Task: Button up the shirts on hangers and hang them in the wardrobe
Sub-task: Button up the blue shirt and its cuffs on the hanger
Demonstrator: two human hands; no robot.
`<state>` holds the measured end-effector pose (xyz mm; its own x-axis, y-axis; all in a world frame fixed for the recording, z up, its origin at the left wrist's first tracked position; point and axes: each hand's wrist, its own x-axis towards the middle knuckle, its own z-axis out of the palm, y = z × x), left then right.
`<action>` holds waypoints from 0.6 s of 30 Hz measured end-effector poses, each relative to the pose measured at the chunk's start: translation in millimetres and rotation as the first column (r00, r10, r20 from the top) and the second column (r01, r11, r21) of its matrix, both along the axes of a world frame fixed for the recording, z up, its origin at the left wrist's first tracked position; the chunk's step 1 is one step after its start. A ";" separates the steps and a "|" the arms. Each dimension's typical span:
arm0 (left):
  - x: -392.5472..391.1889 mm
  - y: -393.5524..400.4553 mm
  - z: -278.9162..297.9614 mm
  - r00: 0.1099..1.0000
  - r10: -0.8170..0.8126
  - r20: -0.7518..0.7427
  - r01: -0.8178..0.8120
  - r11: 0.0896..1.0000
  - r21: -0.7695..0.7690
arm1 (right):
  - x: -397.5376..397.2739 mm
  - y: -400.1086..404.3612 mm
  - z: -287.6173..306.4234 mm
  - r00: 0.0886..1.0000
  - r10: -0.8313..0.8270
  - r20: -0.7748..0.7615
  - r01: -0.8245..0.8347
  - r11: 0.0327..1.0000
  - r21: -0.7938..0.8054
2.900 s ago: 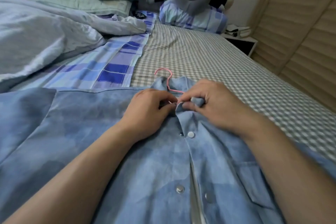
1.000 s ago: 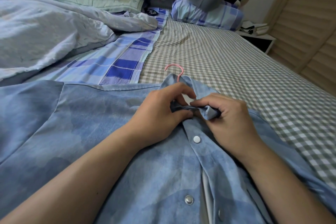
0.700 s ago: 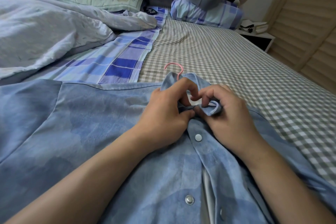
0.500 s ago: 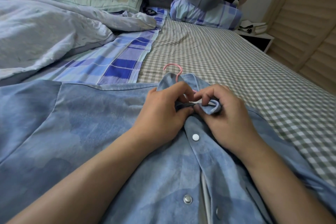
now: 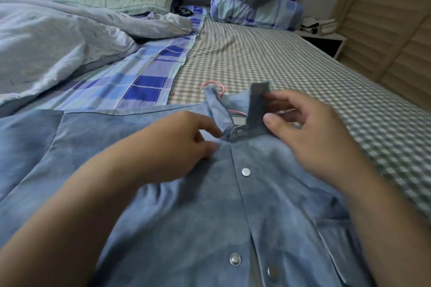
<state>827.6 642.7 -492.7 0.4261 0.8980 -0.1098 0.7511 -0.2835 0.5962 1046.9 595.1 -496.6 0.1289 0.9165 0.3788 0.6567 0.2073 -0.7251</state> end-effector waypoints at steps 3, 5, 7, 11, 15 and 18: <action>-5.3 -21.5 8.8 0.921 -0.120 -0.370 0.147 0.988 0.045 | -5.2 -25.4 24.7 0.972 -0.025 0.232 0.074 0.976 -0.205; 2.0 -42.0 10.8 0.835 -0.137 -0.532 0.208 0.975 0.075 | -23.4 -42.1 29.3 0.937 0.036 0.348 0.107 0.918 -0.382; 8.3 -56.6 9.3 0.798 -0.135 -0.588 0.231 0.969 0.090 | -44.5 -51.8 22.8 0.843 0.149 0.516 0.141 0.865 -0.481; 13.3 -59.7 -0.8 0.818 -0.109 -0.564 0.215 0.969 0.124 | -51.6 -48.9 8.4 0.764 0.217 0.608 0.166 0.844 -0.510; 21.9 -62.6 -11.8 0.871 -0.007 -0.491 0.155 0.953 0.261 | -36.3 -34.6 0.1 0.762 0.153 0.629 0.206 0.864 -0.459; 32.5 -65.0 -21.4 0.914 0.075 -0.399 0.083 0.928 0.364 | -15.3 -23.0 1.9 0.950 0.054 0.306 0.116 0.853 -0.510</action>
<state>860.1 577.7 -514.0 0.4201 0.9052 0.0649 0.8999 -0.4247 0.0987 1031.6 572.1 -494.7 0.1191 0.9852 -0.1230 0.8574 -0.1645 -0.4877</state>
